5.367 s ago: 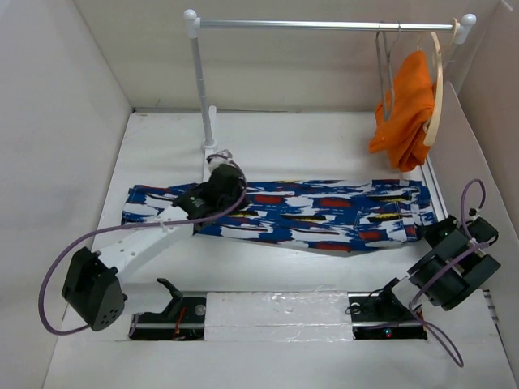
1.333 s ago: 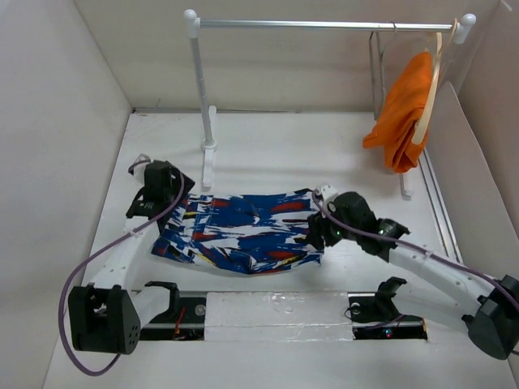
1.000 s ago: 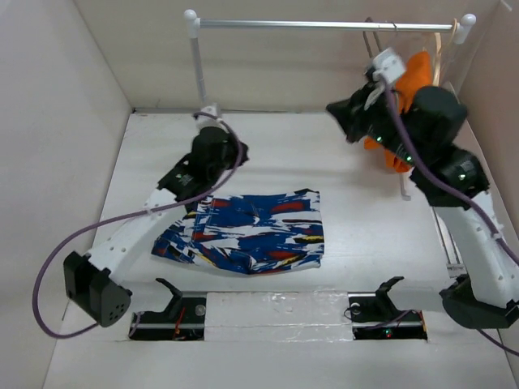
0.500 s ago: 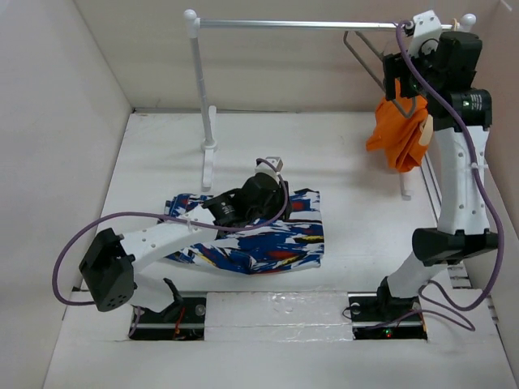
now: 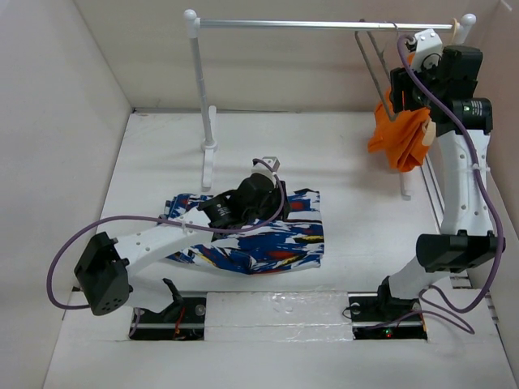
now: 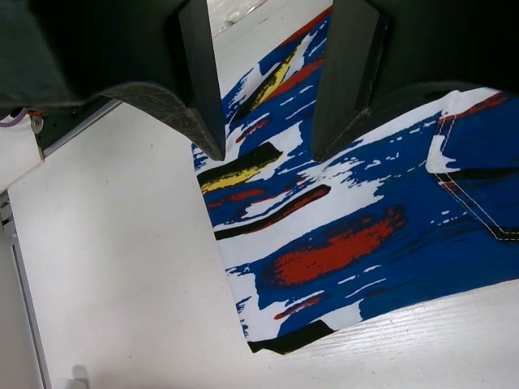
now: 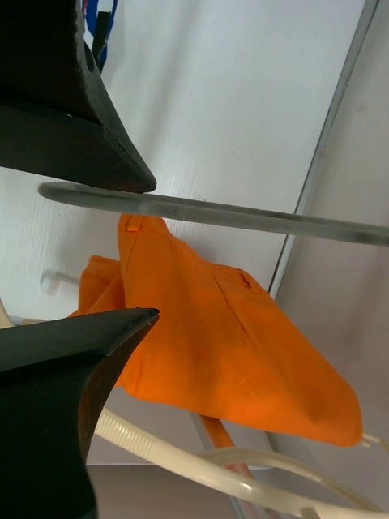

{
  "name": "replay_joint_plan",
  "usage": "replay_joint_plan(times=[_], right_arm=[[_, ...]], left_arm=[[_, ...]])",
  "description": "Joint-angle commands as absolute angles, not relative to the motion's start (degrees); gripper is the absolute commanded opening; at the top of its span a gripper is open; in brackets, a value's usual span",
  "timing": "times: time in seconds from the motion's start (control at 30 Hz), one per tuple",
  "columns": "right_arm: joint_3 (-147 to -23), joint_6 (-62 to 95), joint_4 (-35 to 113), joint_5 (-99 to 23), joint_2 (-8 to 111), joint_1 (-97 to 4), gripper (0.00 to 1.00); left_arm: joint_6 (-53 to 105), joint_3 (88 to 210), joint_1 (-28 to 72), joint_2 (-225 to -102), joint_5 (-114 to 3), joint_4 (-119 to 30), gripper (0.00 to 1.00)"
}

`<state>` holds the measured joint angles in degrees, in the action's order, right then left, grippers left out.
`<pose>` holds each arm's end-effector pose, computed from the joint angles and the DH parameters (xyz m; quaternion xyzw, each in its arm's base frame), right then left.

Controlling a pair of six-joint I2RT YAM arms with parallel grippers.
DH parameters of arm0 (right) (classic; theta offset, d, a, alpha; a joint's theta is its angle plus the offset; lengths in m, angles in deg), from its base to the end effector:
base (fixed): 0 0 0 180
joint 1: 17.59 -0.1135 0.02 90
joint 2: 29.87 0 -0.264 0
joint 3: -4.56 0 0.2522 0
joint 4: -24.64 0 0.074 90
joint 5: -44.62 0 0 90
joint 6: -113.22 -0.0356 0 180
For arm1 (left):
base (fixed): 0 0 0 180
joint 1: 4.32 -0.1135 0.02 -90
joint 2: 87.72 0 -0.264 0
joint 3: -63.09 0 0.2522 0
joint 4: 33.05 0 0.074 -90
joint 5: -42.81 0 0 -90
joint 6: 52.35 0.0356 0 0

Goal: Place the trousers on the hanger
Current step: Grab a hanger with the right arm

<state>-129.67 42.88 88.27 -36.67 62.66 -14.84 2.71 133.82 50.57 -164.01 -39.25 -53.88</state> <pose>0.3211 -0.0100 0.5042 -0.1635 0.8111 -0.0467 0.5597 0.1802 -0.2478 0.2970 0.1109 0.8413 -0.3296 0.4139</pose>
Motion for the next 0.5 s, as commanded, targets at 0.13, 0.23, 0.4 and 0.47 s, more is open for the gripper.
replay_joint_plan(times=[0.13,0.23,0.4,0.47], right_arm=[[-125.1,41.9,82.3,-30.9,60.0,-14.2,0.50],[-122.1,40.4,78.8,-30.3,58.5,-14.2,0.21],[-116.9,35.4,70.2,-32.4,53.1,-14.9,0.00],[-116.8,35.2,70.0,-33.1,52.8,-15.4,0.00]], left_arm=[[1.4,133.7,50.4,-162.4,-39.0,-52.4,0.42],[0.7,133.5,50.4,-162.3,-39.2,-52.4,0.41],[0.0,133.7,50.4,-161.7,-38.1,-53.7,0.41],[0.0,134.2,50.4,-161.7,-37.9,-53.8,0.41]])
